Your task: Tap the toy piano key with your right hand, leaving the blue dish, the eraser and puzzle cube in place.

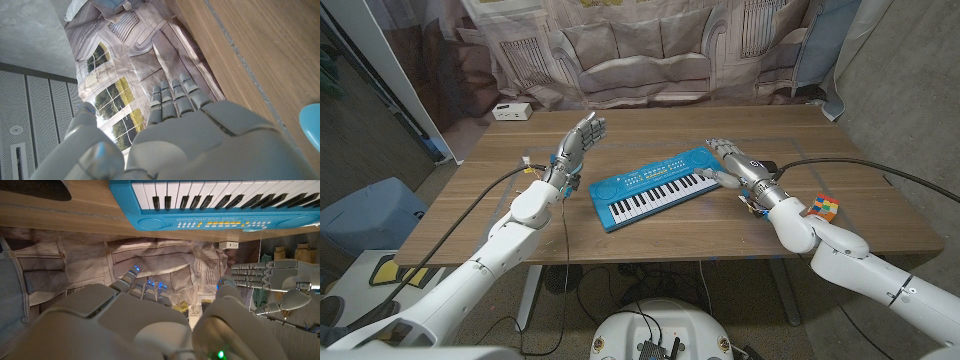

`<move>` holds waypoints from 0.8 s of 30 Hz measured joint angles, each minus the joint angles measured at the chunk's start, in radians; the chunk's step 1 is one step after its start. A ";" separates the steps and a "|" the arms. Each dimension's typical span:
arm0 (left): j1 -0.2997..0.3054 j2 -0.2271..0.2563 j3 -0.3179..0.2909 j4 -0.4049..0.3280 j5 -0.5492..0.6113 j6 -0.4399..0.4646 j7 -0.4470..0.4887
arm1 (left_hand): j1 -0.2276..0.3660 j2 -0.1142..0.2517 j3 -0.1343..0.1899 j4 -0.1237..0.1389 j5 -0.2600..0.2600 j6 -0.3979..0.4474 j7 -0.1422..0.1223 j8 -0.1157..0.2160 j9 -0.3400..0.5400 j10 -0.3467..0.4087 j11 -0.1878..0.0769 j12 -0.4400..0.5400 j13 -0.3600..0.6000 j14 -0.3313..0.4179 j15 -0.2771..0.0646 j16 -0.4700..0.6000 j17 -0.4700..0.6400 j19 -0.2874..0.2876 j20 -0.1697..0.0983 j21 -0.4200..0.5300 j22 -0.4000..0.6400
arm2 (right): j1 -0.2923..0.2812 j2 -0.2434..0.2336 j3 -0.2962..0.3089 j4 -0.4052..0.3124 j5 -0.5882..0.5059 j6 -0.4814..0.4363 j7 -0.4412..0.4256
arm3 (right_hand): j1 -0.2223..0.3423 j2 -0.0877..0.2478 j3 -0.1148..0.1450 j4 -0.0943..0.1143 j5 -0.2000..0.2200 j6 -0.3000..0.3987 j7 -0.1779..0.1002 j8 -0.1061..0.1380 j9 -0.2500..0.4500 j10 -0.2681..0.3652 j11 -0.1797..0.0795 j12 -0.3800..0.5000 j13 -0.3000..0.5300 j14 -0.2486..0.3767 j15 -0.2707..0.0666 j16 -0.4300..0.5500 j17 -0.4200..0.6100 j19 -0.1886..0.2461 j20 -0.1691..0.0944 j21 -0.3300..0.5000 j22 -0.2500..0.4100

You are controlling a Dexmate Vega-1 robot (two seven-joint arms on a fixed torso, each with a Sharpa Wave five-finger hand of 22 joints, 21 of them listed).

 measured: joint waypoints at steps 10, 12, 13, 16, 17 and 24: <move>-0.011 0.001 0.010 -0.018 0.016 0.024 0.011 | 0.004 0.004 -0.001 -0.001 0.000 0.000 0.000 0.000 0.000 0.000 0.000 0.000 0.000 0.000 0.000 0.000 0.000 0.000 0.000 0.000 0.000 | -0.010 0.015 0.043 0.050 0.104 0.123 -0.040 | 0.012 0.001 0.004 -0.004 0.000 0.047 0.029 0.003 0.000 0.031 0.009 0.000 0.000 0.031 0.005 0.000 -0.005 0.058 0.000 0.004 0.000; -0.016 -0.001 0.012 -0.018 0.016 0.024 0.011 | 0.004 0.004 -0.001 -0.001 0.000 0.000 0.000 0.000 0.000 0.000 0.000 0.000 0.000 0.000 0.000 0.000 0.000 0.000 0.000 0.000 0.000 | -0.010 0.015 0.043 0.050 0.130 0.153 -0.043 | 0.017 -0.004 0.004 -0.004 0.000 0.075 0.031 0.012 0.000 0.045 0.012 0.000 0.000 0.046 0.004 0.000 -0.005 0.075 0.002 0.004 0.000; -0.019 -0.002 0.013 -0.018 0.019 0.028 0.013 | 0.004 0.004 -0.001 -0.001 0.000 0.000 0.000 0.000 0.000 0.000 0.000 0.000 0.000 0.000 0.000 0.000 0.000 0.000 0.000 0.000 0.000 | -0.012 0.024 0.058 0.071 0.147 0.172 -0.045 | 0.017 -0.004 0.004 -0.004 0.000 0.085 0.031 0.012 0.000 0.052 0.009 0.000 0.000 0.051 0.002 0.000 -0.005 0.084 0.000 0.004 0.000; -0.029 -0.007 0.018 -0.012 0.022 0.030 0.012 | 0.004 0.004 -0.001 -0.001 0.000 0.000 0.000 0.000 0.000 0.000 0.000 0.000 0.000 0.000 0.000 0.000 0.000 0.000 0.000 0.000 0.000 | -0.015 0.032 0.069 0.090 0.189 0.220 -0.048 | 0.017 -0.004 0.004 -0.004 0.000 0.095 0.027 0.012 0.000 0.060 0.007 0.000 0.000 0.061 0.001 0.000 -0.005 0.098 -0.001 0.004 0.000; -0.032 -0.010 0.020 -0.009 0.023 0.030 0.012 | 0.004 0.004 -0.001 -0.001 0.000 0.000 0.000 0.000 0.000 0.000 0.000 0.000 0.000 0.000 0.000 0.000 0.000 0.000 0.000 0.000 0.000 | -0.016 0.035 0.073 0.096 0.205 0.240 -0.049 | 0.022 -0.009 0.004 -0.004 0.000 0.095 0.027 0.012 0.000 0.065 0.004 0.000 0.000 0.068 0.000 0.000 -0.005 0.105 0.000 0.004 0.000; -0.044 -0.023 0.030 -0.001 0.034 0.035 0.019 | 0.004 0.004 -0.001 -0.001 0.000 0.000 0.000 0.000 0.000 -0.002 -0.002 0.000 0.000 -0.012 -0.003 0.000 0.000 -0.013 -0.013 -0.006 0.000 | -0.020 0.068 0.108 0.164 0.315 0.362 -0.041 | 0.033 -0.009 0.000 -0.008 0.000 0.115 0.047 0.012 0.000 0.096 0.014 0.000 -0.005 0.088 0.013 0.000 -0.004 0.135 -0.003 0.004 0.000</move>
